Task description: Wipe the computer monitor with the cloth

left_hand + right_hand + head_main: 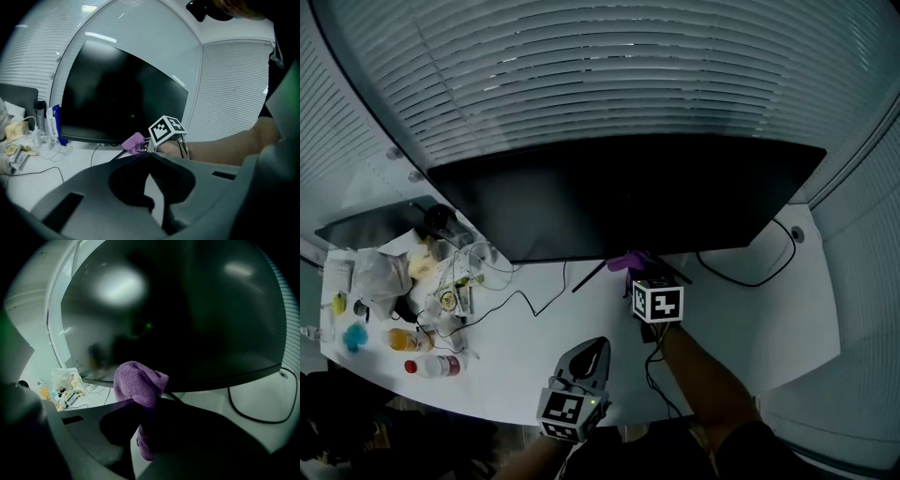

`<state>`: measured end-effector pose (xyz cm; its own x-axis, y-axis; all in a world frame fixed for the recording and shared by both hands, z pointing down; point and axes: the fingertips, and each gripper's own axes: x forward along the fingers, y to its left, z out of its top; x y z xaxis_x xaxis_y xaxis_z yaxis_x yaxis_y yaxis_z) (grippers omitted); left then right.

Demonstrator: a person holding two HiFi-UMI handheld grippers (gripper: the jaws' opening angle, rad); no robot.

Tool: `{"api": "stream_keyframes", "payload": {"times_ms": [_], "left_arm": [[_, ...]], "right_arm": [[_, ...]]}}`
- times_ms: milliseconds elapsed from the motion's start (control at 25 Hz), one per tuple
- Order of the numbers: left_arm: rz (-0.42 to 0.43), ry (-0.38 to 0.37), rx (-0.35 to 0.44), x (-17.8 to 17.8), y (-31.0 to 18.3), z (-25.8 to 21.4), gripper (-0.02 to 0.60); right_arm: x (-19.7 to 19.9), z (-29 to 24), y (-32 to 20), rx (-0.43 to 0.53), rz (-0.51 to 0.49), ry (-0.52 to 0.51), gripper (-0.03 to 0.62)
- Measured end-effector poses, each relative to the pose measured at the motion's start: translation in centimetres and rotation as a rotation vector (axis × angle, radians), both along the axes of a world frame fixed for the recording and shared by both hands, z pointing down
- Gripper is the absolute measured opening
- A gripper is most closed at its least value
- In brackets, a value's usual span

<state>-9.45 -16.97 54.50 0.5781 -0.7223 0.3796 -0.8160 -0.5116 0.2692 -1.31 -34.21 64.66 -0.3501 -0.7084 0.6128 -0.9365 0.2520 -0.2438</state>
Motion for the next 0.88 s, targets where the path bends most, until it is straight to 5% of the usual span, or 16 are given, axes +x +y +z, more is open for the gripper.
{"api": "stream_keyframes", "payload": {"times_ms": [880], "left_arm": [[0.12,-0.02,0.004,20.7,-1.4,-0.2,0.006]], "right_arm": [[24.8,1.1,0.1,-0.015,0.172,-0.008,0.08]]}}
